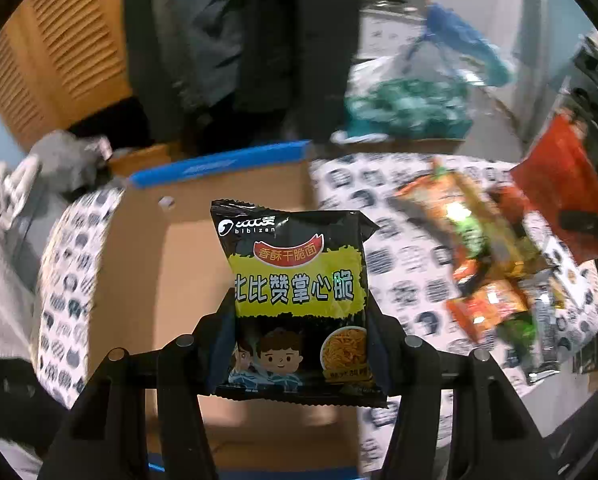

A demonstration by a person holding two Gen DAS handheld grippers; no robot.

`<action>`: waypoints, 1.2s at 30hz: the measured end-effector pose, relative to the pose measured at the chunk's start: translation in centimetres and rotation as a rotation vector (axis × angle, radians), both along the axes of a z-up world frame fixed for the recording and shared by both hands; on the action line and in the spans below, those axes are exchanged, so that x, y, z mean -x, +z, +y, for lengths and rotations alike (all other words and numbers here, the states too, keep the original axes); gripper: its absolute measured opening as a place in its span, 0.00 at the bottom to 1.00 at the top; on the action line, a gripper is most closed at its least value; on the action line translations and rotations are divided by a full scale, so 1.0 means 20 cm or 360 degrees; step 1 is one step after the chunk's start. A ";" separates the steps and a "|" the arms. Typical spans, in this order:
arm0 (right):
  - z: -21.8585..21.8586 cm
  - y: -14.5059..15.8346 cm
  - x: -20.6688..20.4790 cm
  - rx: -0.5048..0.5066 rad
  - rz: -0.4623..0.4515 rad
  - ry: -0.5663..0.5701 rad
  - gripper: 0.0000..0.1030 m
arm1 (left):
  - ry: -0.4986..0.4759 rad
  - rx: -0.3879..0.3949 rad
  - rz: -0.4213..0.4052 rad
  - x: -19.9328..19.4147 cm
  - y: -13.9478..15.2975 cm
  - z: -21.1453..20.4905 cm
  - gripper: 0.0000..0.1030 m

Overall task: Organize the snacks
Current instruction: 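Carry the black chip bag into the box and open the left tool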

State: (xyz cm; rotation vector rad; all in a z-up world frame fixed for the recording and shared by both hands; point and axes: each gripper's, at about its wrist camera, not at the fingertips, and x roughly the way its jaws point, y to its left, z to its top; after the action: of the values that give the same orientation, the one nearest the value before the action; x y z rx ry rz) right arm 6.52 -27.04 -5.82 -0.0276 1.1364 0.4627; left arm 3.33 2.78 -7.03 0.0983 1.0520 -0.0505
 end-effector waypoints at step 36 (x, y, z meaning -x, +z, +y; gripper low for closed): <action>0.85 0.01 -0.09 -0.0063 0.0099 0.0369 0.27 | 0.0352 -0.0050 0.0491 -0.04 -0.47 0.52 0.73</action>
State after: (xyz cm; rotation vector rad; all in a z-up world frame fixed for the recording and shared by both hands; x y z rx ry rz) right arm 8.30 -10.00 -5.72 -0.1118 1.1901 0.6962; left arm 4.08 13.14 -16.41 0.0015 1.3662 0.1556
